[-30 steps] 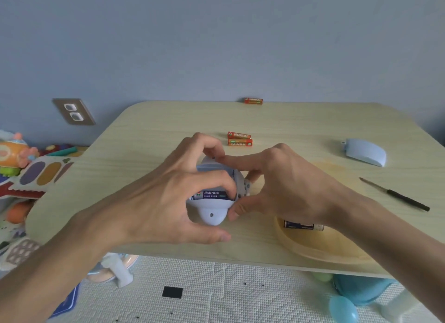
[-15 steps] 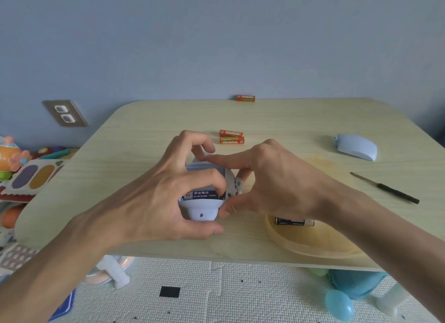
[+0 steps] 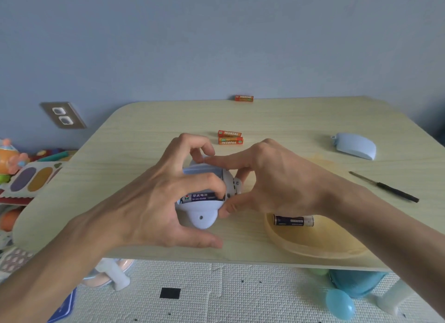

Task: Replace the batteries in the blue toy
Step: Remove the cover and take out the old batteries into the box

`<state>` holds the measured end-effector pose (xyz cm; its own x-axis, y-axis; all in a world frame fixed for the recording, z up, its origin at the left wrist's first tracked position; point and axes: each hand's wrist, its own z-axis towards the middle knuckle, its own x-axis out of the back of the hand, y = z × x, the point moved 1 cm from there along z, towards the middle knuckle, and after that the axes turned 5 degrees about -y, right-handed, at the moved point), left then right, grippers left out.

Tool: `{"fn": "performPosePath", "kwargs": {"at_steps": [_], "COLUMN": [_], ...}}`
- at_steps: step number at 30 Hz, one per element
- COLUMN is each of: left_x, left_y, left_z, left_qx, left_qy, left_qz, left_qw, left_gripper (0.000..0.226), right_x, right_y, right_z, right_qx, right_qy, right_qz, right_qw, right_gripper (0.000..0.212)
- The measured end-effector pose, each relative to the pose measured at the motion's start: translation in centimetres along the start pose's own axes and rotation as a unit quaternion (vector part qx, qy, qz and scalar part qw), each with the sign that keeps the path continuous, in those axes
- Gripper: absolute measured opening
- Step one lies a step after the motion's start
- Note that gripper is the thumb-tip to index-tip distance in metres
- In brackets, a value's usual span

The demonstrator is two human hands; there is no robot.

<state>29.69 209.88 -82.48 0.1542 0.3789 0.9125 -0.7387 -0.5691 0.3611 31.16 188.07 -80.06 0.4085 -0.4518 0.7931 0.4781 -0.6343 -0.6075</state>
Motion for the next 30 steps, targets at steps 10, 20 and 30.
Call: {"fn": "performPosePath", "kwargs": {"at_steps": [10, 20, 30], "left_x": [0.3, 1.1, 1.6], "left_y": [1.0, 1.2, 0.2], "left_z": [0.5, -0.1, -1.0], "left_qx": [0.023, 0.028, 0.077], "left_qy": [-0.03, 0.005, 0.051], "left_qz": [0.076, 0.067, 0.015], "left_qw": [0.996, 0.997, 0.996], "left_gripper": [0.051, 0.088, 0.031], "right_x": [-0.3, -0.2, -0.3], "right_y": [0.1, -0.6, -1.1], "right_z": [0.1, -0.1, -0.5], "right_qx": [0.018, 0.023, 0.024], "right_qy": [-0.029, -0.021, 0.019], "right_qz": [0.034, 0.027, -0.041], "right_qw": [0.999, 0.999, 0.999], "right_gripper": [0.064, 0.042, 0.074]}}
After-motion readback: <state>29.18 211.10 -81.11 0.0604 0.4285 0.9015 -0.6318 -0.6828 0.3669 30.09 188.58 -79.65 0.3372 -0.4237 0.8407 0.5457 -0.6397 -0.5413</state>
